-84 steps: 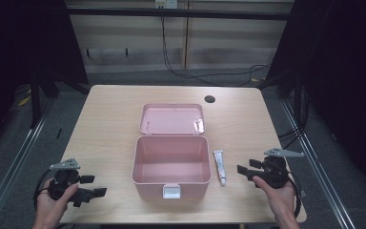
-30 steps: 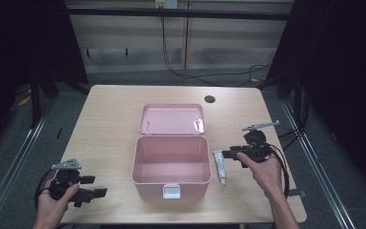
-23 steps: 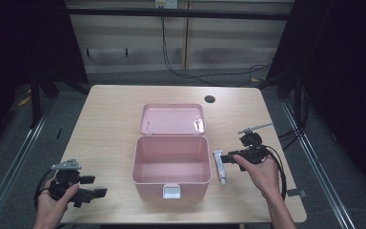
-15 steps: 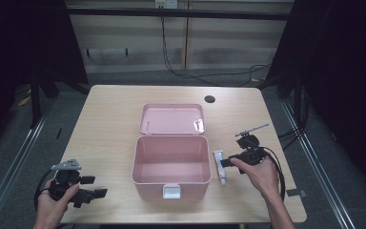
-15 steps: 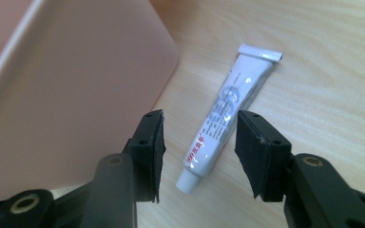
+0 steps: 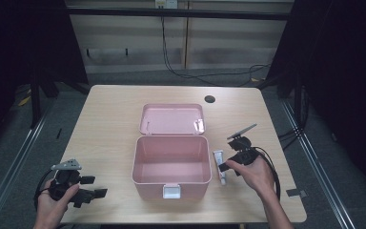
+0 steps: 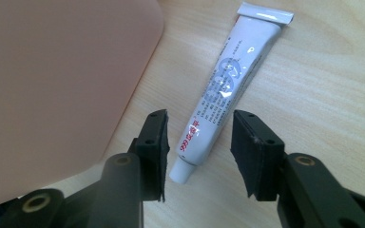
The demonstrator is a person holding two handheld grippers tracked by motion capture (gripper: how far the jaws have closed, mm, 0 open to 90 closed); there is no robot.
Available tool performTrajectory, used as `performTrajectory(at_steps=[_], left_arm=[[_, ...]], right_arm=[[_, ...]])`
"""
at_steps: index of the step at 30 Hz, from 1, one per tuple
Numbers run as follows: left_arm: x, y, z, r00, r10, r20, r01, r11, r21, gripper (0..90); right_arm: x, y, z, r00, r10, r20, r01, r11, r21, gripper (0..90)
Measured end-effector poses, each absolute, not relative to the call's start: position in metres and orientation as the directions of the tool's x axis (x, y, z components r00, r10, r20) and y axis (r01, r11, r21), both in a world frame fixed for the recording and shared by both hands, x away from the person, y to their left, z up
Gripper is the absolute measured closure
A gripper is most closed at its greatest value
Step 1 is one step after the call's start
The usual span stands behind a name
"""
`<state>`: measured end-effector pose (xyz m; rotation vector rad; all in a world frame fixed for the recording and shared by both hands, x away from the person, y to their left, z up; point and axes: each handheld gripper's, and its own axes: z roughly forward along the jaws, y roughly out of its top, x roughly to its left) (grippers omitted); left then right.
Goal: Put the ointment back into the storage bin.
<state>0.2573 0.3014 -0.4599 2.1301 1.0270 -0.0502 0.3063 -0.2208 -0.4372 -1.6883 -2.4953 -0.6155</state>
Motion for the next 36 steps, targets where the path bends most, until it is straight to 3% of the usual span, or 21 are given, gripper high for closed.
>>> performTrajectory(at_steps=[22,36], left_arm=[[0.258,0.302,-0.460,0.677,0.654,-0.338,0.686,-0.393,0.612,18.0],[0.257,0.302,-0.459,0.675,0.655,-0.340,0.686,-0.386,0.617,18.0]], right_arm=[[0.329,-0.198,-0.459,-0.350,0.916,0.197,0.935,0.330,0.127,60.8],[0.331,-0.190,-0.467,-0.356,0.924,0.137,0.933,0.345,0.098,68.1]])
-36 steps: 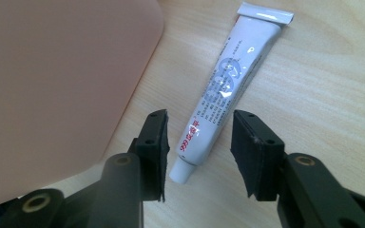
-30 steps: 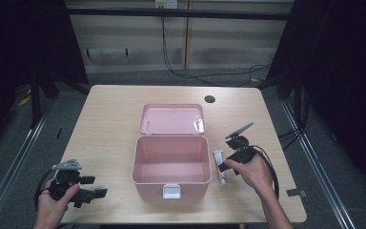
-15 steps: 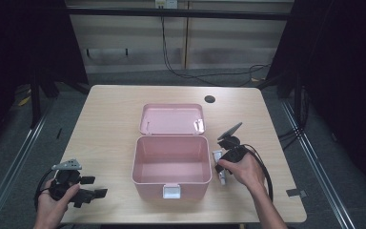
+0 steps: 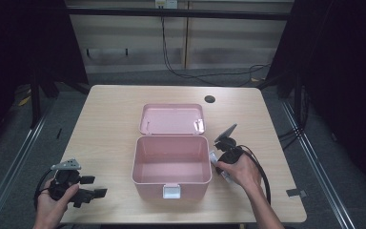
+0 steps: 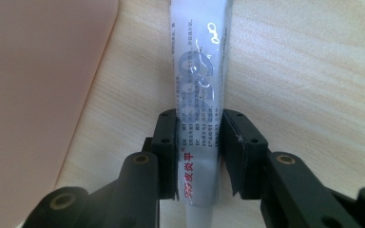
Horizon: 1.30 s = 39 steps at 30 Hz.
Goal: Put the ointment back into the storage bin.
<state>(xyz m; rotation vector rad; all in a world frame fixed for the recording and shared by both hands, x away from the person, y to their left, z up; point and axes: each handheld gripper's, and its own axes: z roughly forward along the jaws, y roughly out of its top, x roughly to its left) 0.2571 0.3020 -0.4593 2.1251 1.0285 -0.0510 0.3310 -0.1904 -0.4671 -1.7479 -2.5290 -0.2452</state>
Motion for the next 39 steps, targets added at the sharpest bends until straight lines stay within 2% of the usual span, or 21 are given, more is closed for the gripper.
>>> performTrajectory(at_steps=[16,25,32,39], left_arm=[[0.257,0.302,-0.459,0.677,0.654,-0.337,0.682,-0.386,0.621,18.0],[0.256,0.302,-0.459,0.676,0.655,-0.337,0.682,-0.385,0.621,18.0],[0.257,0.302,-0.459,0.682,0.649,-0.337,0.679,-0.391,0.621,18.0],[0.257,0.302,-0.459,0.680,0.651,-0.338,0.680,-0.388,0.622,18.0]], right_arm=[[0.330,-0.188,-0.460,-0.429,0.899,0.089,0.903,0.422,0.085,72.3],[0.327,-0.192,-0.450,-0.463,0.879,0.119,0.885,0.450,0.118,72.3],[0.323,-0.197,-0.447,-0.500,0.854,0.143,0.866,0.493,0.083,72.3],[0.320,-0.203,-0.437,-0.539,0.829,0.146,0.842,0.532,0.087,72.2]])
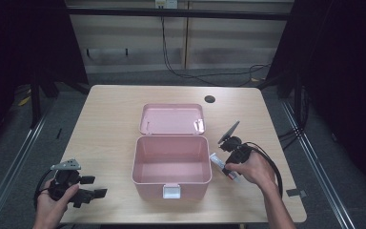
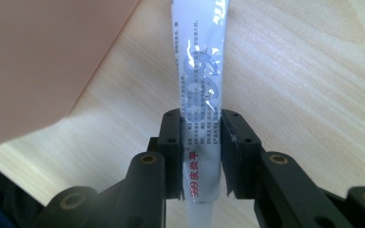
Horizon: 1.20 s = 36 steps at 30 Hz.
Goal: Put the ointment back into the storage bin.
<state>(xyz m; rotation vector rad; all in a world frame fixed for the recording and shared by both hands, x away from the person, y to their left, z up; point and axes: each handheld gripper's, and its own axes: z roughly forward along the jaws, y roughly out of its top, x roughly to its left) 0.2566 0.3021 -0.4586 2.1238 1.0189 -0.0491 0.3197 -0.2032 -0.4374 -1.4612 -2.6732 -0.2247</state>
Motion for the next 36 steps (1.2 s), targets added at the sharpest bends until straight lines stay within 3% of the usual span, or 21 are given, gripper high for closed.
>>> performTrajectory(at_steps=[12,36], left_arm=[[0.256,0.302,-0.459,0.680,0.651,-0.338,0.681,-0.389,0.621,18.0],[0.257,0.302,-0.458,0.677,0.655,-0.334,0.681,-0.387,0.621,18.0]], right_arm=[[0.311,-0.216,-0.423,-0.619,0.770,0.154,0.785,0.611,0.102,72.2],[0.298,-0.231,-0.405,-0.658,0.743,0.122,0.753,0.648,0.112,72.2]])
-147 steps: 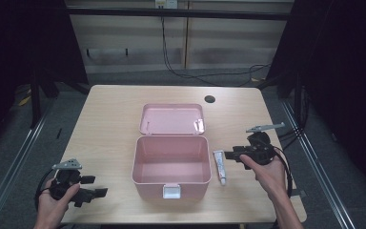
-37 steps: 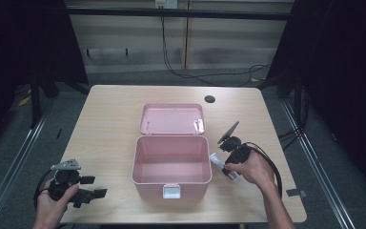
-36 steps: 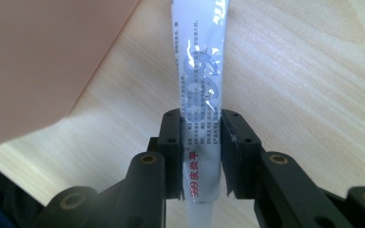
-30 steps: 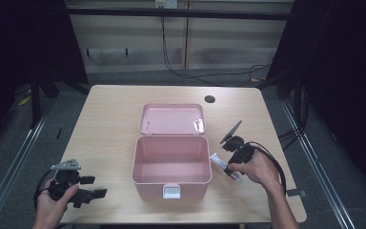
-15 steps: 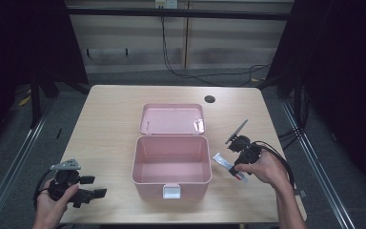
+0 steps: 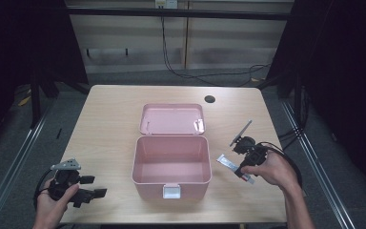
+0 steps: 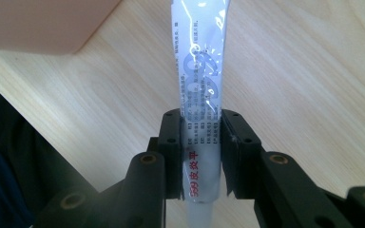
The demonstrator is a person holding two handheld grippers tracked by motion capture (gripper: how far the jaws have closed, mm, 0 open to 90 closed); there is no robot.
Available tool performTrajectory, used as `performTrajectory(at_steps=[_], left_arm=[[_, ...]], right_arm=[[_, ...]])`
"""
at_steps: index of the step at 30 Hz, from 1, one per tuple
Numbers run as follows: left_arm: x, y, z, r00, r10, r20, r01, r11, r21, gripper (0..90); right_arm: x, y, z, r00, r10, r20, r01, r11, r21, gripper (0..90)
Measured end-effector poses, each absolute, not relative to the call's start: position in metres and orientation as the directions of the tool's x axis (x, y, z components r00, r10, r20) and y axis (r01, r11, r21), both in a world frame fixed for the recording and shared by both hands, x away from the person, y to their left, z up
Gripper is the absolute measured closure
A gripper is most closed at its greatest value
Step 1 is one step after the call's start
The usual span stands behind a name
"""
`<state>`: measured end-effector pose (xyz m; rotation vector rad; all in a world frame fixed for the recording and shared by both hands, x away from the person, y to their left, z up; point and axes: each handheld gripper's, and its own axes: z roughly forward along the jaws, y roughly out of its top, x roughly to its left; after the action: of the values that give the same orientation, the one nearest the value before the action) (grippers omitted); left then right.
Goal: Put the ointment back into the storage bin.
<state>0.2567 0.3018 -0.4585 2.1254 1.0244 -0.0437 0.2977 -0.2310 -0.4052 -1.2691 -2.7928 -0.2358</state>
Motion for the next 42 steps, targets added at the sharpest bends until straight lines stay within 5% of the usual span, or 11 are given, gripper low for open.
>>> performTrajectory(at_steps=[42], left_arm=[[0.257,0.303,-0.459,0.672,0.659,-0.337,0.685,-0.382,0.620,18.0]], right_arm=[[0.294,-0.226,-0.337,-0.775,0.624,0.100,0.632,0.759,0.160,72.2]])
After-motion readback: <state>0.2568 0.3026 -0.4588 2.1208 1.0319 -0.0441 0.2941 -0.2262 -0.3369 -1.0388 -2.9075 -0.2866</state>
